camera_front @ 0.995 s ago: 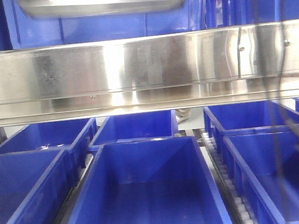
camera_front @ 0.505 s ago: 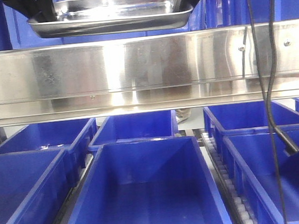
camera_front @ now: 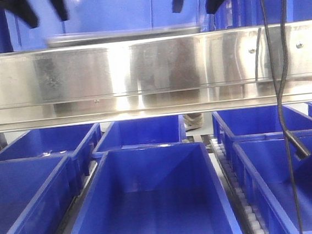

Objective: Stack silver trays without gaps
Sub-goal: 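Lower the held tray onto the silver tray and open both grippers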

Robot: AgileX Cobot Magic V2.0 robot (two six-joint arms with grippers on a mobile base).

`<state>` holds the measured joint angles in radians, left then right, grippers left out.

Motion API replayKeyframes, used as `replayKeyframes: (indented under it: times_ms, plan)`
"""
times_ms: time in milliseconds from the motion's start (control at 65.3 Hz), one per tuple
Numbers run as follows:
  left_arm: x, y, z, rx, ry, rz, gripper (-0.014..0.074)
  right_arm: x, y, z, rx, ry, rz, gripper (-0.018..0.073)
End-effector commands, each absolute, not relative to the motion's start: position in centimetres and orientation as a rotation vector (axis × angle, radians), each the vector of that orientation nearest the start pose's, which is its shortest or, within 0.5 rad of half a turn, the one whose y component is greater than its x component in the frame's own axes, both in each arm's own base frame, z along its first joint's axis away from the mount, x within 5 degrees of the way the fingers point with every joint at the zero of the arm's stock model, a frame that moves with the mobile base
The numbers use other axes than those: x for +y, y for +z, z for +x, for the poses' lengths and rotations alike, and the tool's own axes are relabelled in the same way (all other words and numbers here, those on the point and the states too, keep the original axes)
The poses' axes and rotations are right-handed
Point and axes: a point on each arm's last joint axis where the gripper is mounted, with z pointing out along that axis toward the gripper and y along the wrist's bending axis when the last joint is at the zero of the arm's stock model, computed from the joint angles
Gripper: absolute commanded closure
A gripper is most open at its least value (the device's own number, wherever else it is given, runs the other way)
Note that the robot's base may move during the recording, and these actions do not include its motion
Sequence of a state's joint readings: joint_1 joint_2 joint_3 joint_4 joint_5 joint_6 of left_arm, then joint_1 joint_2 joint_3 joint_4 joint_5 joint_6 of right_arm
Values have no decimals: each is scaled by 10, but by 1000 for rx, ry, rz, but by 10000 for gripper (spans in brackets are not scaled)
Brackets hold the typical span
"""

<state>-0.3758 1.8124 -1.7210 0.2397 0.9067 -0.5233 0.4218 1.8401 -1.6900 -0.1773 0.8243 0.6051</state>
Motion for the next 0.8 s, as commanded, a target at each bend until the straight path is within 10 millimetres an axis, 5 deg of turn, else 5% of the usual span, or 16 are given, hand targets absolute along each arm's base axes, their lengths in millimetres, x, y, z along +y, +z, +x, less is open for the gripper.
replayKeyframes:
  times_ms: [0, 153, 321, 398, 536, 780]
  plan:
    - [-133, 347, 389, 2416, -103, -81, 216, 159, 332, 390, 2410, 243, 123, 284]
    - [-131, 362, 386, 2397, -108, -93, 326, 157, 354, 386, 2379, 254, 132, 317]
    - [-132, 395, 376, 2335, -144, -98, 636, 152, 400, 375, 2301, 255, 73, 568]
    - [-130, 411, 369, 2296, -174, -104, 596, 149, 417, 369, 2271, 258, 62, 654]
    - [-127, 432, 353, 2252, -228, -78, 592, 141, 443, 353, 2238, 244, 21, 638]
    - [-136, 436, 317, 2070, -360, 22, 592, 141, 453, 320, 2085, 208, -177, 638]
